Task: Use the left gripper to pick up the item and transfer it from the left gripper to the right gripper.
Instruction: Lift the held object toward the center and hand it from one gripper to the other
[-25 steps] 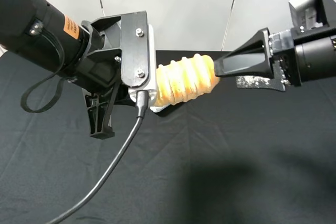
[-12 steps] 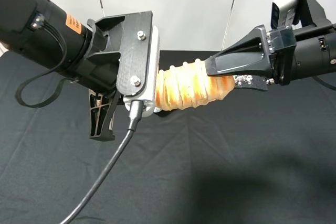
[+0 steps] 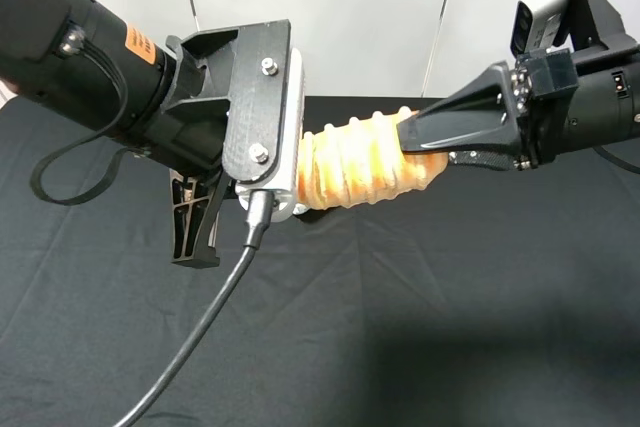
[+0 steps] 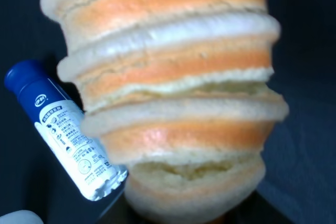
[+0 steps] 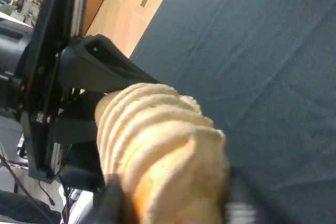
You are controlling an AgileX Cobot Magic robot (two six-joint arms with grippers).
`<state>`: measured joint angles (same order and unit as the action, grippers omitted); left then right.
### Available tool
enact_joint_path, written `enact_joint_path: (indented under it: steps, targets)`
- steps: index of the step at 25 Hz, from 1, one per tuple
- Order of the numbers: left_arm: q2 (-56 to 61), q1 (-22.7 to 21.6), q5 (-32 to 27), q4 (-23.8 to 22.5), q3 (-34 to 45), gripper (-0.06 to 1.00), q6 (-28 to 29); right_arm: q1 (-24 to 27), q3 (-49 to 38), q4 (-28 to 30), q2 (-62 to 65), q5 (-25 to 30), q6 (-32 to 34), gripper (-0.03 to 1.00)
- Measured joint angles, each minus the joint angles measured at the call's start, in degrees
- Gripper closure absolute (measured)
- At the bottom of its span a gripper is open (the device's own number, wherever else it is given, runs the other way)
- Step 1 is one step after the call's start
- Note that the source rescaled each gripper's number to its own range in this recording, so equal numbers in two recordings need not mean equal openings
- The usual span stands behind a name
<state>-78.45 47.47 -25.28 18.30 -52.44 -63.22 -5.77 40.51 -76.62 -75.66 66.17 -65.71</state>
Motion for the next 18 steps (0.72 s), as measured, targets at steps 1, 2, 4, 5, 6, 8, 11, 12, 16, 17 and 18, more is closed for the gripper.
enact_joint_path:
  steps: [1, 2, 4, 5, 6, 8, 11, 12, 16, 17, 18]
  targets:
    - [0.0, 0.0, 0.0, 0.0, 0.0, 0.94, 0.0, 0.0, 0.0, 0.0, 0.0, 0.1, -0.2, 0.83]
    - [0.0, 0.0, 0.0, 0.0, 0.0, 0.94, 0.0, 0.0, 0.0, 0.0, 0.0, 0.2, -0.2, 0.94]
    - [0.0, 0.0, 0.0, 0.0, 0.0, 0.94, 0.0, 0.0, 0.0, 0.0, 0.0, 0.2, -0.4, 0.95]
    - [0.0, 0.0, 0.0, 0.1, 0.0, 0.94, 0.0, 0.0, 0.0, 0.0, 0.0, 0.2, -0.4, 0.95]
    - [0.0, 0.0, 0.0, 0.1, 0.0, 0.94, 0.0, 0.0, 0.0, 0.0, 0.0, 0.2, -0.4, 0.95]
    - [0.0, 0.0, 0.0, 0.2, 0.0, 0.94, 0.0, 0.0, 0.0, 0.0, 0.0, 0.2, -0.4, 0.95]
    - [0.0, 0.0, 0.0, 0.2, 0.0, 0.94, 0.0, 0.0, 0.0, 0.0, 0.0, 0.2, -0.4, 0.95]
    - [0.0, 0.0, 0.0, 0.2, 0.0, 0.94, 0.0, 0.0, 0.0, 0.0, 0.0, 0.2, -0.4, 0.95]
    - [0.0, 0.0, 1.5, 0.1, 0.0, 0.73, 1.7, 0.0, 0.0, 0.0, 0.0, 0.2, -0.4, 0.95]
    - [0.0, 0.0, 2.5, 0.0, 0.0, 0.58, 3.1, 0.0, 0.0, 0.0, 0.0, 0.2, -0.4, 0.95]
    - [0.0, 0.0, 2.5, 0.0, 0.0, 0.58, 3.1, 0.0, 0.0, 0.0, 0.0, 0.2, -0.4, 0.95]
